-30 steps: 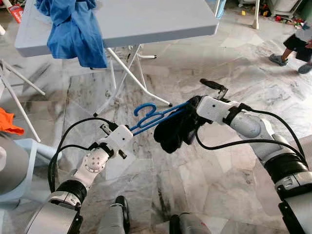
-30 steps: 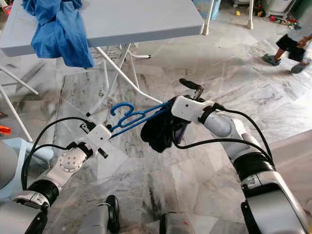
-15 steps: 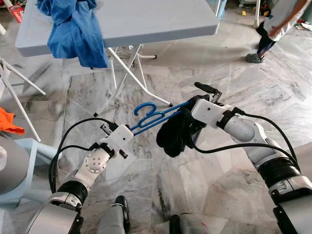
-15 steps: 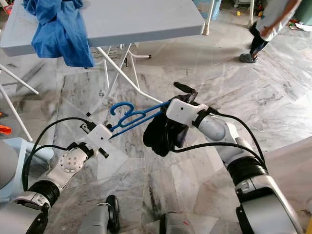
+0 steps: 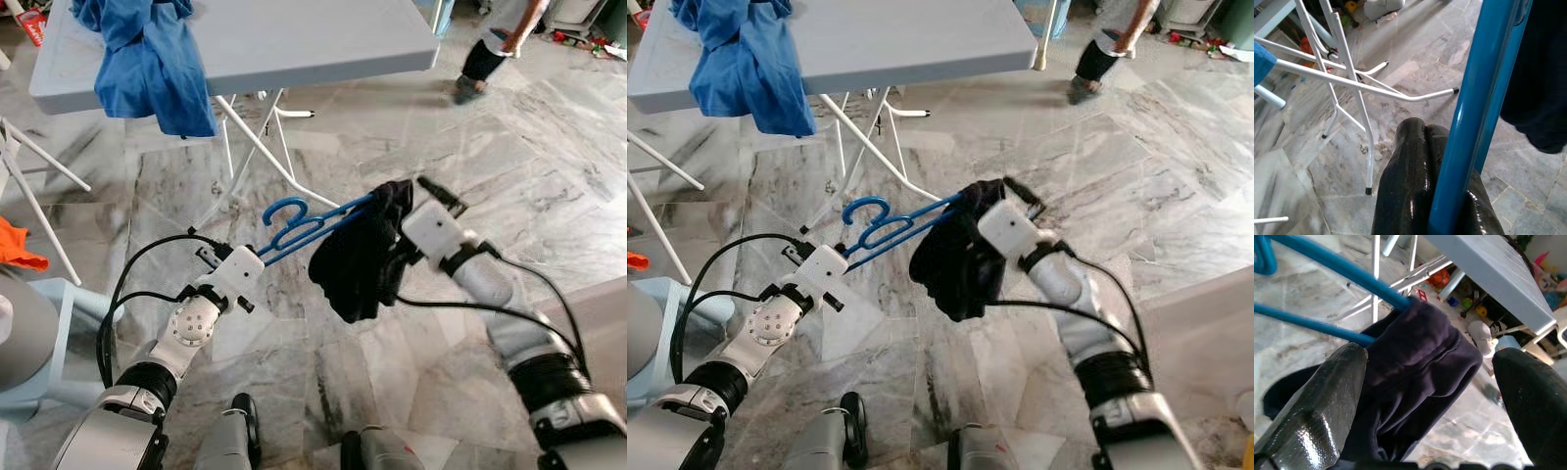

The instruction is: Hang hanger

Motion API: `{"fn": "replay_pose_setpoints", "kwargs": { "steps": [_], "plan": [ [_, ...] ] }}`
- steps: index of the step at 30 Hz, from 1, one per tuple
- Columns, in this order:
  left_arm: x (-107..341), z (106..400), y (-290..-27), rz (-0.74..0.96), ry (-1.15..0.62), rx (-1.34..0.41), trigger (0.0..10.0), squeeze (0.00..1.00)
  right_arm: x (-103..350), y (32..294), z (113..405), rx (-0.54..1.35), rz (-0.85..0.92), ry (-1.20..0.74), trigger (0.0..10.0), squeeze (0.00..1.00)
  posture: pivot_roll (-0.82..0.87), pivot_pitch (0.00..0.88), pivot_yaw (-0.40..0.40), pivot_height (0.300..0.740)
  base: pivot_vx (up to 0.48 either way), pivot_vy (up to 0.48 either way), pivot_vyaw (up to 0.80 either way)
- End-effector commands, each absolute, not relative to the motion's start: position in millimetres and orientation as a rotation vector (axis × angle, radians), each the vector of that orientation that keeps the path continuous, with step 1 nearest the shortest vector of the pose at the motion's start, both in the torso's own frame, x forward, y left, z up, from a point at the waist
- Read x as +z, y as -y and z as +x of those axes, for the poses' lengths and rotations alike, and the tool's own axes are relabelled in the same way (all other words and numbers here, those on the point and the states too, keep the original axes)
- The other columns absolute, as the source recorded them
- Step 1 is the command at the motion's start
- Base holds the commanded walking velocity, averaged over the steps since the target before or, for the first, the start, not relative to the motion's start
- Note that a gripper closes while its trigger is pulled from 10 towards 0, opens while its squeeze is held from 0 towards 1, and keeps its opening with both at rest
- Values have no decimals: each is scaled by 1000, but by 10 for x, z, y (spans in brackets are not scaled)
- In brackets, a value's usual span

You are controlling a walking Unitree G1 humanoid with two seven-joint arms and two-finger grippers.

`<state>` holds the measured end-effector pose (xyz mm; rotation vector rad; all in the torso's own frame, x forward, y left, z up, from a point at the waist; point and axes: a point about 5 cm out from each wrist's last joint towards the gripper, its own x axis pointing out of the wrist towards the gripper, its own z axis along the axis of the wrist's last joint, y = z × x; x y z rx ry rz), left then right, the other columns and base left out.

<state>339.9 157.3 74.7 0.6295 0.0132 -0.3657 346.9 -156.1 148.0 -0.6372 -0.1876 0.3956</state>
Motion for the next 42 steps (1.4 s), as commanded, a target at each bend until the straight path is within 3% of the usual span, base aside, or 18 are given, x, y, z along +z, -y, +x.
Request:
{"fn": "replay_pose_setpoints", "kwargs": {
  "steps": [1,7,13,25,38,39,42],
  "plan": [
    [805,3426,-1588,608,12,-333,0,0,1540,1612,3464,352,-564,197,10000,0,-110,236,-15,740,0,0,0],
    [819,3441,-1582,603,11,-326,0,0,1526,1618,3456,323,-474,171,10000,0,-112,231,-11,740,0,0,0],
    [996,3501,-1554,569,95,-318,0,0,1126,1659,3389,346,-467,-31,10000,0,-98,234,-11,740,0,0,0],
    [1067,3410,-1441,542,176,-394,0,0,926,1415,3437,354,-412,-113,10000,0,-73,244,-10,740,0,0,0],
    [1113,3258,-1258,540,242,-488,0,0,867,1574,3607,42,-327,-231,10000,0,-35,248,-31,740,0,0,0],
    [1119,3248,-1263,535,242,-484,0,0,879,1593,3622,15,-323,-230,0,0,-32,247,-34,740,0,0,0],
    [1133,3230,-1270,525,242,-474,0,0,892,1618,3646,-32,-301,-238,0,0,-31,246,-35,740,0,0,0]
  ]
}}
